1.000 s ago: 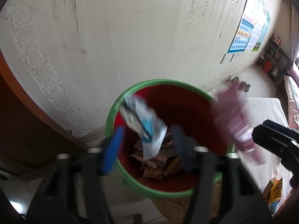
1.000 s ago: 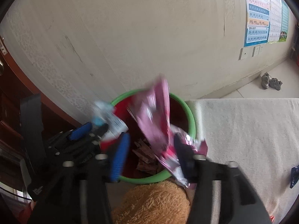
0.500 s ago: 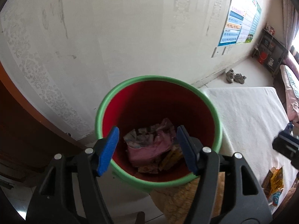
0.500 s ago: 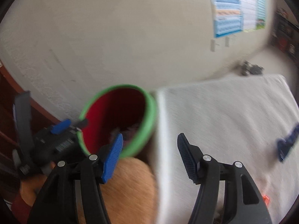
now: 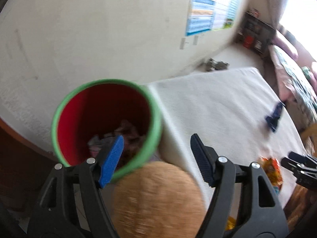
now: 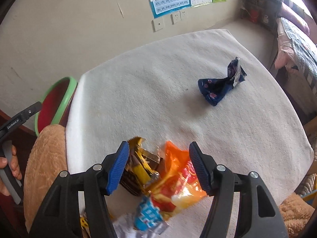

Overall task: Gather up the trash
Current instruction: 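Grasp the brown box with the left tool while the right tool grasps the gold wrapper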

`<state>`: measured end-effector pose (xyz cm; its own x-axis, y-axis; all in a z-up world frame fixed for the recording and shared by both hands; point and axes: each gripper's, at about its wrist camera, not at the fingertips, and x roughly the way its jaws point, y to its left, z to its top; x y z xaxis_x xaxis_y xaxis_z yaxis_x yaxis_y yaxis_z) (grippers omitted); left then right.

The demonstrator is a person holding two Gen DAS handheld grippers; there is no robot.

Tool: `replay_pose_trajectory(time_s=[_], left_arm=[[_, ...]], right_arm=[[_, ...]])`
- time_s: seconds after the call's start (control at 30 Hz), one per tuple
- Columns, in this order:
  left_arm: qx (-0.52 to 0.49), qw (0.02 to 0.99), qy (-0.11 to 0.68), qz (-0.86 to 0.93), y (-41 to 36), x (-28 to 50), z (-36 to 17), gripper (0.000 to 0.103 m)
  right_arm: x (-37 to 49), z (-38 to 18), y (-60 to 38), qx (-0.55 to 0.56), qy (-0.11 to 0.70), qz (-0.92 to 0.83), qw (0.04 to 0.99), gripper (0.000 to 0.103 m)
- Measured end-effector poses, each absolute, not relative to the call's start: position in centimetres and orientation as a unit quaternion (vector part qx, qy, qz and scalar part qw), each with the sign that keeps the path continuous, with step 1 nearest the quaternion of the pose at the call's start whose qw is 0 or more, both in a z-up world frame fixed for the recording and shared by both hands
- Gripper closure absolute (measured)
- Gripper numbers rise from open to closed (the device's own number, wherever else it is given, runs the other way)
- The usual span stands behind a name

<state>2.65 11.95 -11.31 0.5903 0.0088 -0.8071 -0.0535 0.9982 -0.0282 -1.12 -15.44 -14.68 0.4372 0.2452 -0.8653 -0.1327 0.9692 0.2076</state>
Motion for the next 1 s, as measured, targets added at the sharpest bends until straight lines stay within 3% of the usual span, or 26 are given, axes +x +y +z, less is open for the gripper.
replay_pose_trajectory(time_s=[0.13,0.2,0.3,0.33,0.37,0.4,0.5,0.83,1.0], left_arm=[[0.025,0.884,0.465,-0.022,7.9,1.9,-11.5,0.036],[0.036,0.885,0.462,-0.039,6.5,1.0,-11.1,0.027],[0.036,0.882,0.468,-0.053,5.7,0.4,-11.1,0.027],[0.037,0.88,0.471,-0.056,5.5,0.4,-11.2,0.027],[0.039,0.878,0.473,-0.057,5.3,0.4,-11.4,0.027],[0.042,0.877,0.475,-0.058,5.0,0.3,-11.5,0.027],[0.045,0.871,0.484,-0.068,4.2,0.2,-12.2,0.027],[0.084,0.841,0.514,-0.151,-2.8,0.6,-15.5,0.027],[0.089,0.814,0.545,-0.181,-6.2,1.6,-18.5,0.027]], right_arm=[[-1.3,-15.6,-15.2,0.074,0.53,0.154,0.83,0.041],[-1.6,-15.8,-13.9,0.057,0.535,0.186,0.822,0.041],[-2.0,-16.3,-12.6,0.016,0.533,0.191,0.824,0.044],[-1.8,-16.6,-12.3,0.005,0.539,0.187,0.821,0.051],[-1.7,-16.8,-12.2,0.001,0.545,0.185,0.818,0.073],[-1.5,-17.0,-12.3,0.007,0.551,0.184,0.814,0.085],[-1.0,-16.2,-14.0,0.047,0.532,0.172,0.828,0.092],[0.2,-14.3,-21.7,0.158,0.476,0.068,0.863,0.092],[0.1,-14.2,-21.2,0.148,0.473,0.063,0.867,0.089]])
